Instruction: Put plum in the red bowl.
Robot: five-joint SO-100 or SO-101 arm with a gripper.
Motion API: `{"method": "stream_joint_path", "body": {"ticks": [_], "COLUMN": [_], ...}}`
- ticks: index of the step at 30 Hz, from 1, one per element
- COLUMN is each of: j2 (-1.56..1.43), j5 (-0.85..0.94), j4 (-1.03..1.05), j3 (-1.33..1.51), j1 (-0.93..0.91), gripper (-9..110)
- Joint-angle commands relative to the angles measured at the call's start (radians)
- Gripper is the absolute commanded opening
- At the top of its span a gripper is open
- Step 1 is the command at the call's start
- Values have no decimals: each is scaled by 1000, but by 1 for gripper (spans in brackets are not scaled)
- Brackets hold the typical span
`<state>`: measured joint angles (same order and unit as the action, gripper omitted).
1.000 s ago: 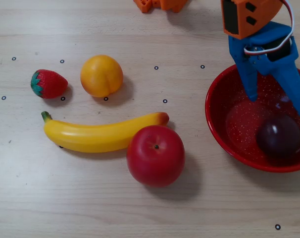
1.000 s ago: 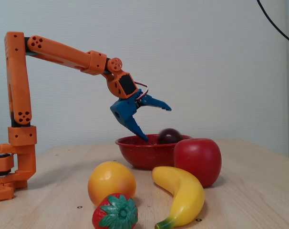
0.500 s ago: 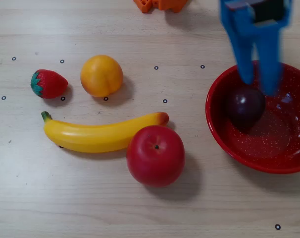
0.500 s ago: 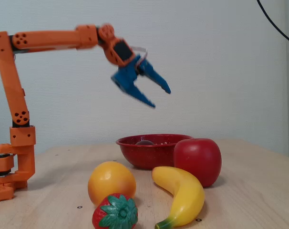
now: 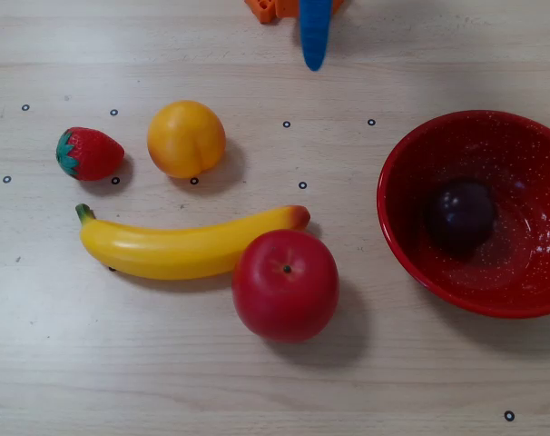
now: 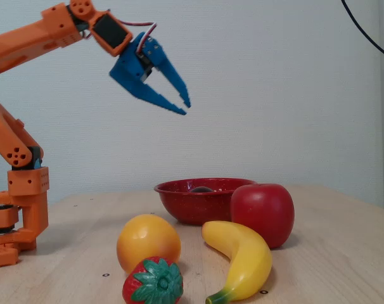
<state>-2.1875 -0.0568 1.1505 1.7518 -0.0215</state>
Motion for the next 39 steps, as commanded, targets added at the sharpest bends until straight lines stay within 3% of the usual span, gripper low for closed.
{"method": "stream_joint_path", "body": {"ticks": [1, 15, 22, 25, 36, 39], "j2": [-118, -788, -997, -1040, -1045, -1045], "j5": [-28, -104, -40, -34, 84, 87], "j4": [-48, -305, -669, -718, -284, -281], "j3": [26, 908, 1279, 1364, 1368, 1368], "j1": [60, 190, 161, 138, 75, 75], "gripper": [0, 0, 0, 0, 0, 0]}}
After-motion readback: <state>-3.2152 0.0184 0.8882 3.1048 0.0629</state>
